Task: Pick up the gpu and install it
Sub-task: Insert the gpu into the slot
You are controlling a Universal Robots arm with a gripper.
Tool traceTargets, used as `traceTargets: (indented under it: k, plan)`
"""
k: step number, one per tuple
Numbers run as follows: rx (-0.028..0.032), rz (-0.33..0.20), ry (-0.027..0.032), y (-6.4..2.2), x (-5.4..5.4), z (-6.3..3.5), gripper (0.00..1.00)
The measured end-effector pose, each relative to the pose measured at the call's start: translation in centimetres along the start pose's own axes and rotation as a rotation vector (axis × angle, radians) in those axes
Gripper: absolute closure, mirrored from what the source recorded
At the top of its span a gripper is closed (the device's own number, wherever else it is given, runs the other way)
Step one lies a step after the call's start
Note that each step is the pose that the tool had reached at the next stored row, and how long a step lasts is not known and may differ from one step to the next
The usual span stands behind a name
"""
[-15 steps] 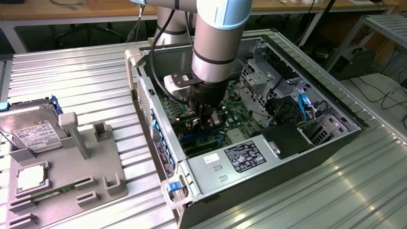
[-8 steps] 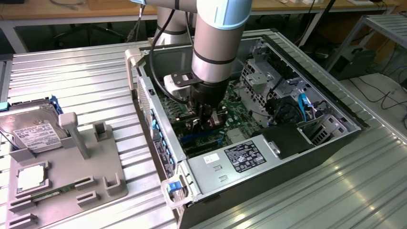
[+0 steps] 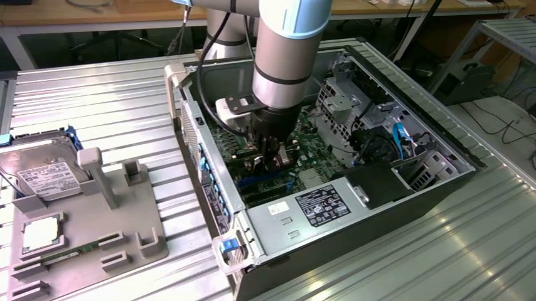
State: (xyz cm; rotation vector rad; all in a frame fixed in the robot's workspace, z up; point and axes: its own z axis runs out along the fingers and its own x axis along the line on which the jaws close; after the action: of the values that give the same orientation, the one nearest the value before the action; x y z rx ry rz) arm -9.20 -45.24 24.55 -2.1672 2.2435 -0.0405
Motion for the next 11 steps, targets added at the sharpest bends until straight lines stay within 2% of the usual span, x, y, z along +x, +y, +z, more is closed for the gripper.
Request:
traceTargets:
  k: [11]
  plan:
    - [0.0, -0.005, 0.0007, 0.01, -0.11, -0.01, 0.71]
